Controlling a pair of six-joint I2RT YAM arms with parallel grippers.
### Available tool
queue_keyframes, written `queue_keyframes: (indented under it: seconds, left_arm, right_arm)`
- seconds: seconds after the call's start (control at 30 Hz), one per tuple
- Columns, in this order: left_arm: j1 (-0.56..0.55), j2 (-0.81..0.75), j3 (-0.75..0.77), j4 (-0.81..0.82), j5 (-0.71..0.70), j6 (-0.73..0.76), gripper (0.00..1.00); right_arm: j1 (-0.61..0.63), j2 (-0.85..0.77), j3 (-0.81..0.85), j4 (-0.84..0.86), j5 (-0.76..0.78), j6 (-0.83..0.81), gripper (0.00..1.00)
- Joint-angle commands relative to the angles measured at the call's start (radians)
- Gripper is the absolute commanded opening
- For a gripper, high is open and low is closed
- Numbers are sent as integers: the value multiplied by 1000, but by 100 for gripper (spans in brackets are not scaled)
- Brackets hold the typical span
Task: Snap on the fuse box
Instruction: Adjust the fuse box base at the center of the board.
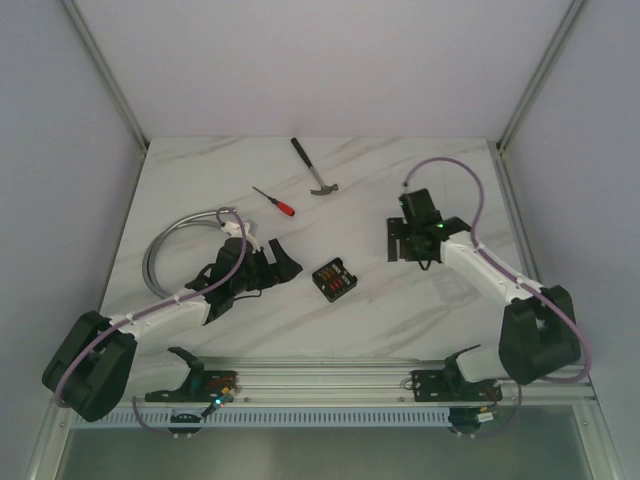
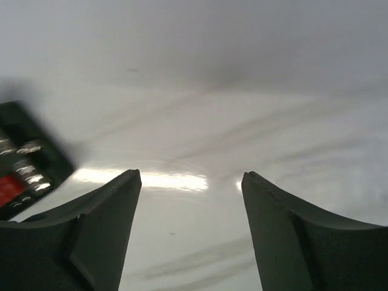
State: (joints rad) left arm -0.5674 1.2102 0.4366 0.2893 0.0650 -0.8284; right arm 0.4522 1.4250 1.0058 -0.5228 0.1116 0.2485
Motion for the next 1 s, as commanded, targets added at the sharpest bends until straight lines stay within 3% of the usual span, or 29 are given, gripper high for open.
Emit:
queue_keyframes:
  seconds: [0.0,0.17,0.3,0.57,0.8,0.97]
  left_arm:
    - [32,-18,24,-38,-20,71,100]
    - [54,-12,27,-39,-17,97,100]
    - [68,-5,26,-38,-10,109,100]
    - [85,10,27,-34,-2,132,100]
    - [92,44,29,-4,46,139,100]
    - [92,75,40,8,72,145,100]
  right_arm:
    - [-134,-91,-94,-15,130,120,80]
    - [-299,-134,-170,31,135,144,90]
    - [-359,-117,-197,32,140,153,100]
    - [-523,-169,-299,44,104,268,99]
    - [-547,-131,-344,135,-29,292,99]
    - [-482,-38,-293,209,-105,246,100]
